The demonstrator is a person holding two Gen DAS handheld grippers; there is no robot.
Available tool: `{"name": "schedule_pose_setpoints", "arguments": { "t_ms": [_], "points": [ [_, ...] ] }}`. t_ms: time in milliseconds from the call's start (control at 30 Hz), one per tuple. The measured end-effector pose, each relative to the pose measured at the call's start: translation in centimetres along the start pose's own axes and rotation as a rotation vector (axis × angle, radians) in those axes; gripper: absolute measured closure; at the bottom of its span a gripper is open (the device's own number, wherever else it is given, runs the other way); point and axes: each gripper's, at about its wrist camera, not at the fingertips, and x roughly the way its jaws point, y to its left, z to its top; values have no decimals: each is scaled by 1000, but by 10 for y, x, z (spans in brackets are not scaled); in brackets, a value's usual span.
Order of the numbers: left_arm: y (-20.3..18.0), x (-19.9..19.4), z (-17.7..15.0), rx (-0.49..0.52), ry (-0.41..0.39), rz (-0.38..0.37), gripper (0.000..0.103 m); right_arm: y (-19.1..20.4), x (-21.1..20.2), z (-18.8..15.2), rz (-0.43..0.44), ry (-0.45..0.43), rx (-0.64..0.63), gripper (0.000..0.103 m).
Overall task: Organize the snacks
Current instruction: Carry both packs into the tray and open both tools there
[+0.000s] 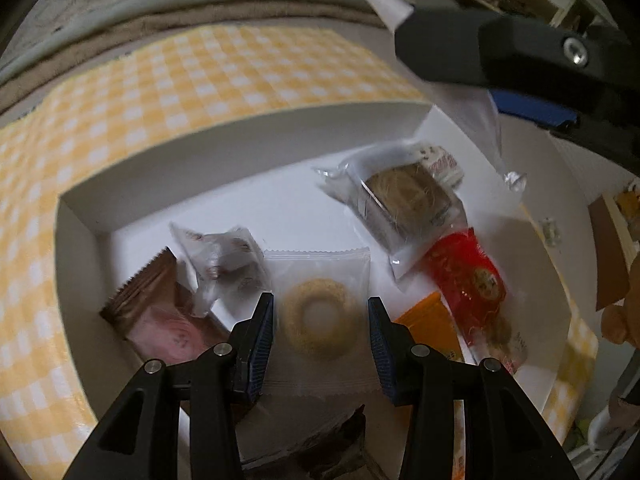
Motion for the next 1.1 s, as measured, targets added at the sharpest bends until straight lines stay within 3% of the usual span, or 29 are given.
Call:
{"name": "schedule_pose_setpoints", "arguments": {
  "t_ms": [367, 667, 867, 1100],
  "points": [
    [22, 2, -7, -91, 46, -184, 59, -1, 17, 3, 13, 44, 37, 54],
    [28, -16, -12, -59, -12, -102, 53, -3, 41, 4, 4, 97, 89, 53],
    [28, -36, -16, -58, -34, -128, 41, -4, 53, 4, -31, 118, 103, 38],
    [29, -53, -20, -63, -49, -129, 34, -6, 50, -1, -43, 136, 97, 38]
  ]
}}
